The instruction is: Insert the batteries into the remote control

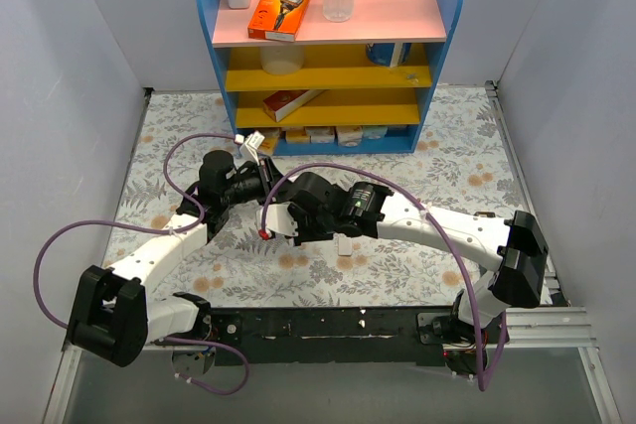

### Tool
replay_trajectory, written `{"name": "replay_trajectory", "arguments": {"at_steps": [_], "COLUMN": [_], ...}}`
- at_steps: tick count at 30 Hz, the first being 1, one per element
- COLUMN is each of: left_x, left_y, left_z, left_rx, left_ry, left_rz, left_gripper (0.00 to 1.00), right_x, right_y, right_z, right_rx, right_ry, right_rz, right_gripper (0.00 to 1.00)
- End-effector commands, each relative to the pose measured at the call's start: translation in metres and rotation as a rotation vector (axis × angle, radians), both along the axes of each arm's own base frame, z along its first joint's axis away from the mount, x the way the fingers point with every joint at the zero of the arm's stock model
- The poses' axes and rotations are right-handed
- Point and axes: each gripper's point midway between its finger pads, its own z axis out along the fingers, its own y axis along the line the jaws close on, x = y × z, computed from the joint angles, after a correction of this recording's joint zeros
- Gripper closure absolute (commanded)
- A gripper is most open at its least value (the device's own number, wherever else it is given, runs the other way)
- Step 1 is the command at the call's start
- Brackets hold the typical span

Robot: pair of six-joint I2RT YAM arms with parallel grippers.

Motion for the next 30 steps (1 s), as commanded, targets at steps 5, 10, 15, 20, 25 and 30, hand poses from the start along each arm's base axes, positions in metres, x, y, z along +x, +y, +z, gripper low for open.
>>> {"name": "replay_trajectory", "arguments": {"at_steps": [5,10,15,20,25,30], "left_x": [-0.014,-0.011,-0.01,-0.006,-0.004,-0.003], "left_y": [-0.006,-0.006,-0.007,-0.01,-0.011,-0.012], "left_z": [0.082,0.088,0.078,0.078,0.079,0.074], "left_rx": [-0.184,-0.176,-0.152,-0.139,-0.135,-0.131], "left_ry": [-0.112,-0.121,-0.112,-0.117,-0.121,-0.14], "left_rz": [-0.05,-0.045,-0.052,-0.077,-0.086,-0.099], "left_gripper": [1.0,1.0,1.0,1.0,1.0,1.0], "right_x": [-0.028,-0.031,-0.039,-0.044,-0.045,-0.051], "right_y": [-0.029,-0.032,-0.035,-0.039,-0.038,-0.034], "right_z": [-0.046,-0.051,-0.049,-0.053,-0.054,-0.05], "right_rx": [-0.203,-0.224,-0.209,-0.213,-0.212,-0.188], "right_ry": [0.096,0.095,0.117,0.117,0.116,0.138], "right_rz": [0.035,0.038,0.068,0.089,0.094,0.121], "right_gripper": [0.99,0.99,0.99,0.99,0.99,0.99]}}
